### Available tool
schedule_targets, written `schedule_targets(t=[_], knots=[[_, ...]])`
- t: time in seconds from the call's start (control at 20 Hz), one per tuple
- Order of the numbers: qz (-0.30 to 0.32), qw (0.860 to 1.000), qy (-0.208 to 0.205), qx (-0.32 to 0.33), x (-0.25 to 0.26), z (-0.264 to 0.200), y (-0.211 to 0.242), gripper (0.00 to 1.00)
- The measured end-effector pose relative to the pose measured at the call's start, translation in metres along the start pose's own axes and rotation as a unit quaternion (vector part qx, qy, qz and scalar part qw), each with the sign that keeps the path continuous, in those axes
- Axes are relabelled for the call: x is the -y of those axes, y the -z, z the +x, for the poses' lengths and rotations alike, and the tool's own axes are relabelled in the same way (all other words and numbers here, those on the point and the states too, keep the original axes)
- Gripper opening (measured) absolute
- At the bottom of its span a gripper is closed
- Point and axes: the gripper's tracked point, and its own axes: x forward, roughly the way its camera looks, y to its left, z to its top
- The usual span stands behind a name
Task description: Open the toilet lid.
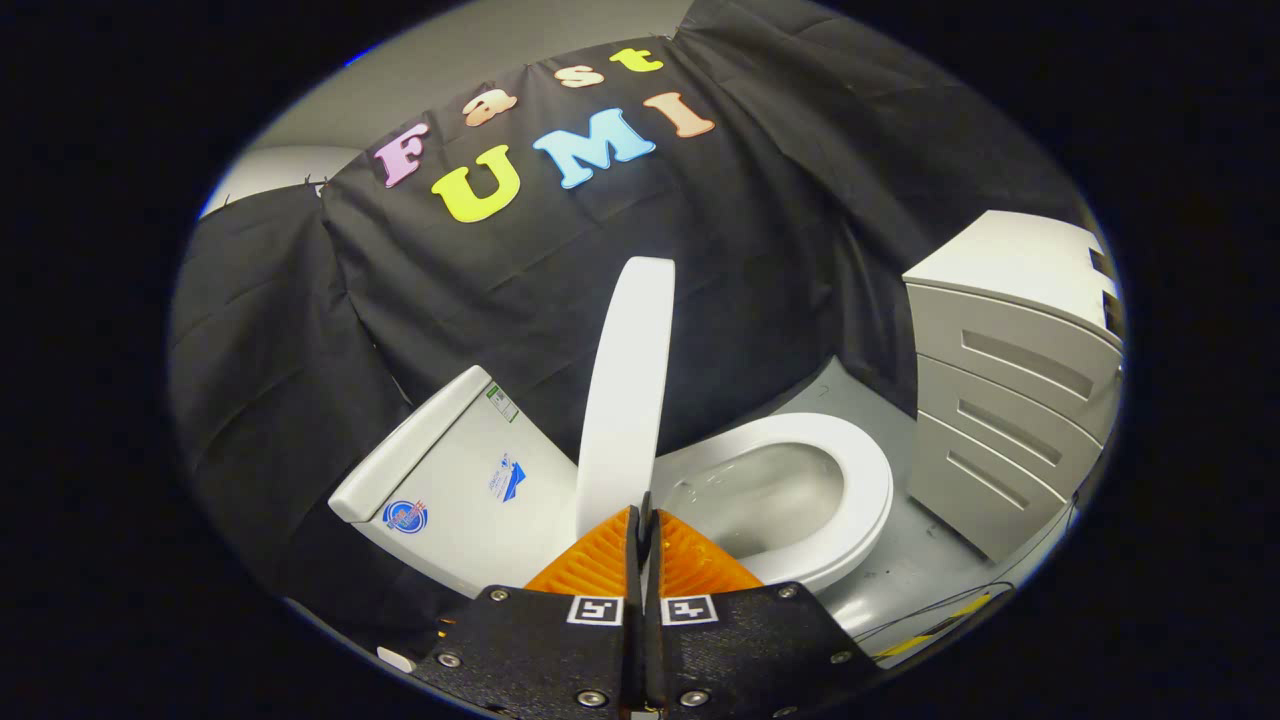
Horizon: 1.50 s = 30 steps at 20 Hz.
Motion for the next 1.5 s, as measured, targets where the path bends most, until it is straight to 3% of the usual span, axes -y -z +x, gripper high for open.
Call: schedule_targets(t=[0.8, 1.5], knots=[[-0.094, 0.995, 0.014, 0.031, -0.057, 0.006, -0.003, 0.0], [-0.185, 0.981, -0.004, 0.055, -0.112, 0.01, 0.002, 0.0]])
